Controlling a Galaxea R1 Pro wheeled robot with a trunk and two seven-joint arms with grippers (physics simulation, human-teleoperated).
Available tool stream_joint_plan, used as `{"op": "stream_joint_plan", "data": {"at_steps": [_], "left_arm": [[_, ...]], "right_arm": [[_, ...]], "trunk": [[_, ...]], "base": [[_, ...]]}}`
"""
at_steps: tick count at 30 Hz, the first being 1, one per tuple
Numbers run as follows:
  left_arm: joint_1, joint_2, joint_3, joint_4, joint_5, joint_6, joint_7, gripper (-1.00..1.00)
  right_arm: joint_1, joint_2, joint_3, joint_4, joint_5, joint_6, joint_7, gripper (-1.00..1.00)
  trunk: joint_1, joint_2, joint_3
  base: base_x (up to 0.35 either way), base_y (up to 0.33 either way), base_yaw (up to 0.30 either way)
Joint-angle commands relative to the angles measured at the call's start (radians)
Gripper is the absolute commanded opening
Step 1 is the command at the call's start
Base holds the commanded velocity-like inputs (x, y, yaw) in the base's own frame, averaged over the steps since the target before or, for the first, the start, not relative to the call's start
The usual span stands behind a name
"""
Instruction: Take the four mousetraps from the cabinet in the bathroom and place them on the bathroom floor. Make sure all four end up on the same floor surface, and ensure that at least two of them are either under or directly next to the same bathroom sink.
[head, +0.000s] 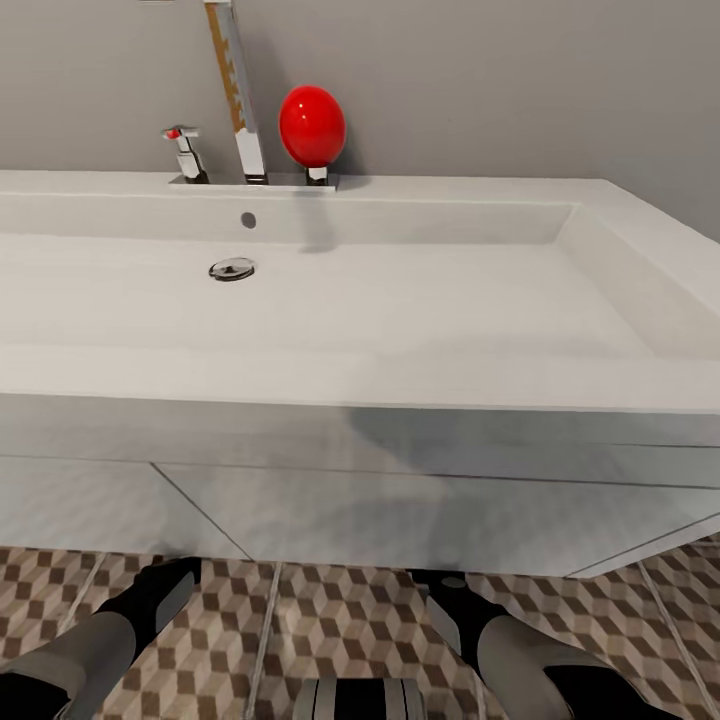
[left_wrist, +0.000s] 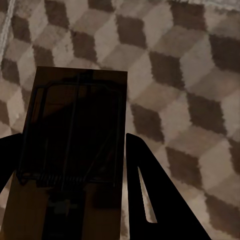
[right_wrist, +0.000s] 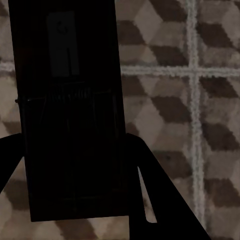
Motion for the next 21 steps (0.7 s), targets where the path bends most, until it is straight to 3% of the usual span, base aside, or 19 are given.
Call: {"op": "stream_joint_plan", "data": {"at_steps": [1,21], "left_arm": [[-0.005,0.001,-0.010,-0.004,0.001,0.012,0.006,-1.00],[-0.005,0.001,-0.011,-0.004,0.001,0.012,0.006,-1.00]], "right_arm": [[-0.001,0.000,-0.006,0.001,0.005,-0.004,-0.003,-1.00],[-0.001,0.000,-0.006,0.001,0.005,-0.004,-0.003,-1.00]], "trunk": [[0.000,0.000,-0.001],[0.000,0.000,-0.001]], "base": [[0.000,0.000,0.000],[0.000,0.000,0.000]]}}
